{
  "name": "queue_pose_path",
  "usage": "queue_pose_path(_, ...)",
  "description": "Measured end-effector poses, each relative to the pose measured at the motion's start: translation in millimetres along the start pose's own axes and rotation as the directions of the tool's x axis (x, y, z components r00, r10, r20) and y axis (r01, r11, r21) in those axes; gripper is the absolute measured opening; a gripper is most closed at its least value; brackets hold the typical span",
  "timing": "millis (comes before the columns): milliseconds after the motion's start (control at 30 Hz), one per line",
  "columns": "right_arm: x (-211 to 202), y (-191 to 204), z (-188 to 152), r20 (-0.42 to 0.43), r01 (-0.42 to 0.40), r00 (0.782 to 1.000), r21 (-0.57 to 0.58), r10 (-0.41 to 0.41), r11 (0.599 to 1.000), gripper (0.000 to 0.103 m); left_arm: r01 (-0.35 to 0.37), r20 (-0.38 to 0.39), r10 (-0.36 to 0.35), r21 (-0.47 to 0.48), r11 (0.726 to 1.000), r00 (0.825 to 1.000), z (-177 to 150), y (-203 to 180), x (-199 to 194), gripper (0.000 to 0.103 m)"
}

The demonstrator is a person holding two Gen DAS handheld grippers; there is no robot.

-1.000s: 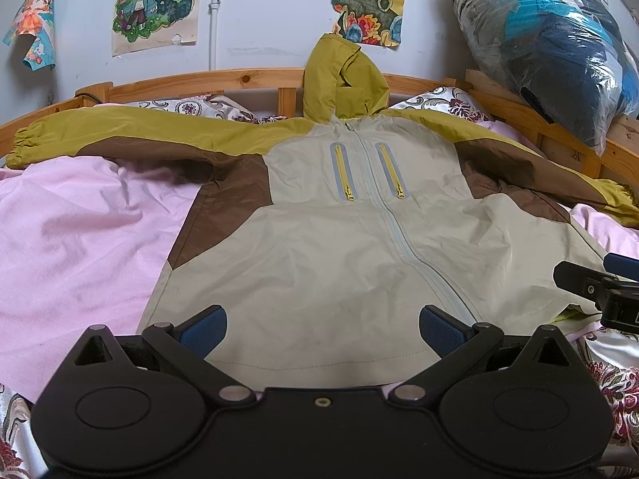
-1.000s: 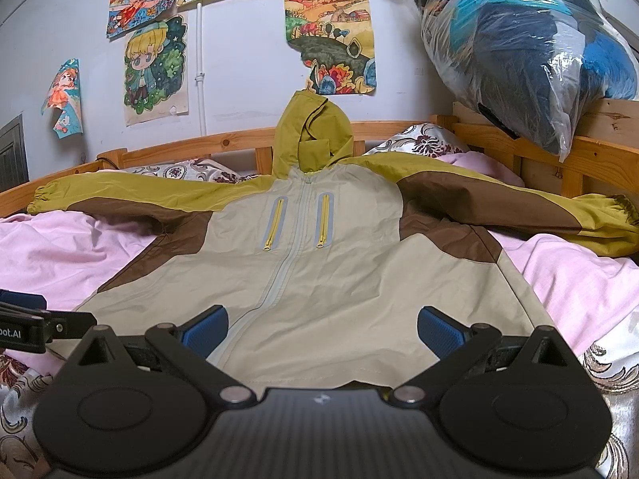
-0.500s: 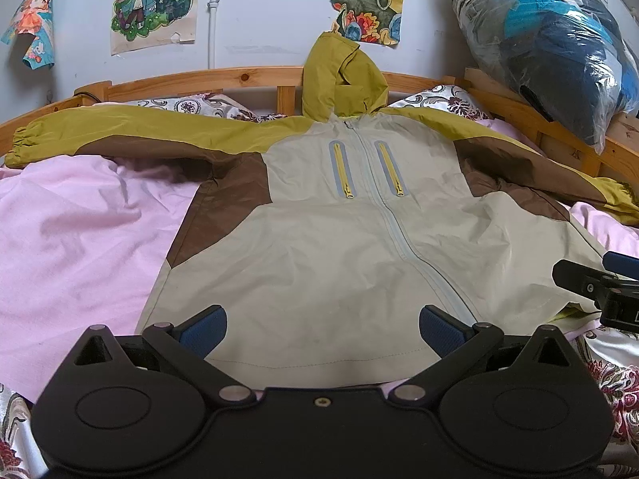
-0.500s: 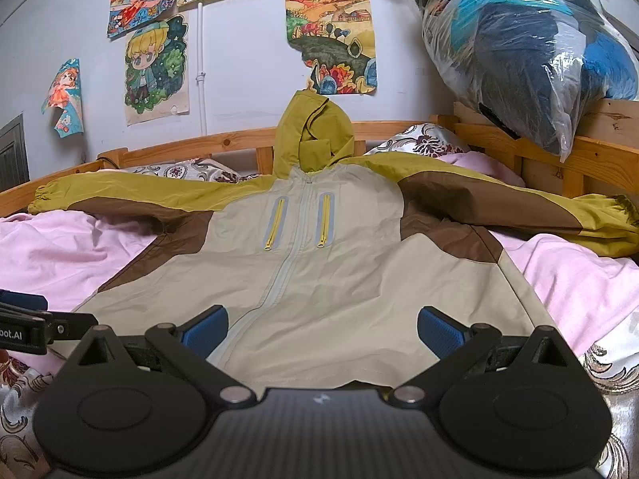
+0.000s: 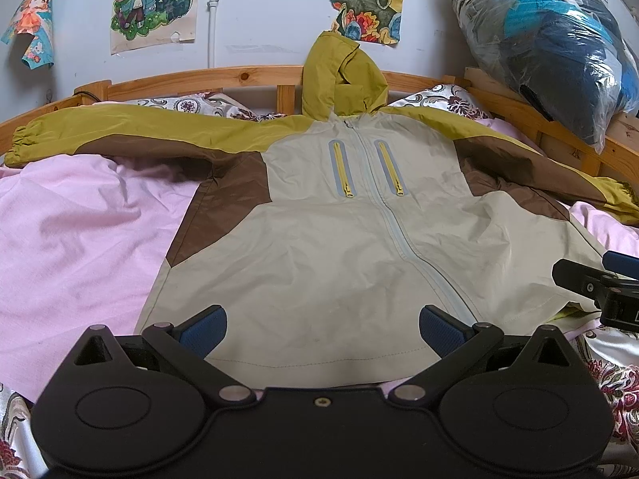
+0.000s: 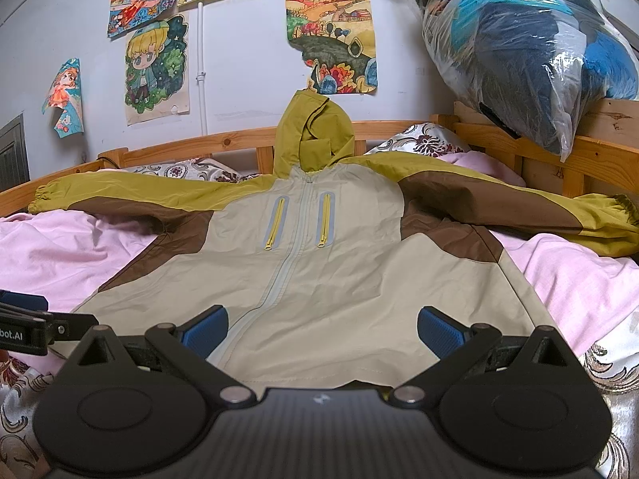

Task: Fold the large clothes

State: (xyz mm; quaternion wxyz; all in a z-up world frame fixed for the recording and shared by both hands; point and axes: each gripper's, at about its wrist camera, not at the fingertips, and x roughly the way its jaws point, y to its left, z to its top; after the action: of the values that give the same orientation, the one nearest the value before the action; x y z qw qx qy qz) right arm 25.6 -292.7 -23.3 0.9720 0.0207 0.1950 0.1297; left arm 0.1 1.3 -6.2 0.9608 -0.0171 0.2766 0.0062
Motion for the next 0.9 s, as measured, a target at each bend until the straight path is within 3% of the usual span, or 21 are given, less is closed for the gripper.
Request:
queue_pose_path(733,5,-8,2,0.003,0.003,1.000,0.002,-0.003,1.000,0.103,0.000,-0.003,0.000,-0.001,1.000,1.000,0,0,0,0.102)
queue_pose_path(900,1,-13,3,0.028,0.035,0.999,0.047,-0.037,0.998,0.103,-0.004,-0.023,0.004,0.003,1.000,1.000,-2,-4,13,0.102)
